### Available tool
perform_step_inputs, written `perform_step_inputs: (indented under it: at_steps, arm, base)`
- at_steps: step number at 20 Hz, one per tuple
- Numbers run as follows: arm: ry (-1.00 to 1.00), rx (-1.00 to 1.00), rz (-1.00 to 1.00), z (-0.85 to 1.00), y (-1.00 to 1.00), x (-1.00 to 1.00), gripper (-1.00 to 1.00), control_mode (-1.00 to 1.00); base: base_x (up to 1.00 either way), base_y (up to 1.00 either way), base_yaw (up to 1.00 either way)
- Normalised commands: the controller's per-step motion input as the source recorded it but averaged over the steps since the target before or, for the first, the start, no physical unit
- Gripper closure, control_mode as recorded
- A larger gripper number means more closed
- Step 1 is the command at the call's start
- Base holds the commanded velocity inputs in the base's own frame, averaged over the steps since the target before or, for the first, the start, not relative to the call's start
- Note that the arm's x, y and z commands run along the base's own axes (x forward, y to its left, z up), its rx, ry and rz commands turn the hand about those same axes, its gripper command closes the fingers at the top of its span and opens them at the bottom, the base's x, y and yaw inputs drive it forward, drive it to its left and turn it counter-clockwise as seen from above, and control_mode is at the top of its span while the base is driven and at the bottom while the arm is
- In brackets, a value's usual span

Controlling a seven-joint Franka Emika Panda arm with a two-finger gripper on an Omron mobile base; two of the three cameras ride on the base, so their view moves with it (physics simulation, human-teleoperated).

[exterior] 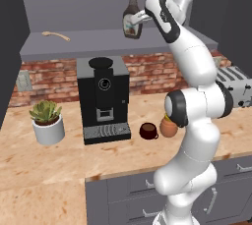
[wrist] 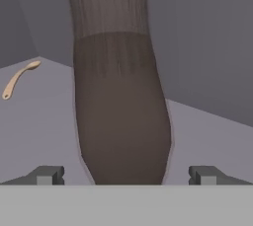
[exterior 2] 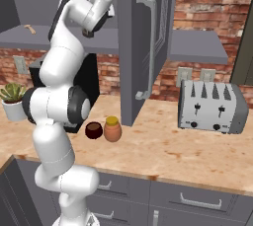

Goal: Pick the syrup bottle and honey bottle from the cabinet and place them next to the mug.

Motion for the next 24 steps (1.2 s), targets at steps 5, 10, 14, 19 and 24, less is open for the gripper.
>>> perform_step_inputs:
  at_steps: [5, 10, 14, 19, 24]
  arm:
    - [0.00, 0.00, 0.00, -0.01, 0.17, 0.03, -1.00, -1.00]
    - [0.00, 0.00, 0.00, 0.00, 0.06, 0.01, -1.00, -1.00]
    - [0.00, 0.00, 0.00, 0.00, 0.00, 0.00, 1.00, -1.00]
    - [0.00, 0.00, 0.00, 0.00, 0.00, 0.00, 1.00, -1.00]
    - [0.00, 0.00, 0.00, 0.00, 0.00, -0.16, 1.00, -1.00]
  base:
    - [0.00, 0.00, 0.00]
    - [0.00, 0.00, 0.00]
    - [0.00, 0.00, 0.00]
    - [0.00, 0.00, 0.00]
    - [0.00, 0.00, 0.00]
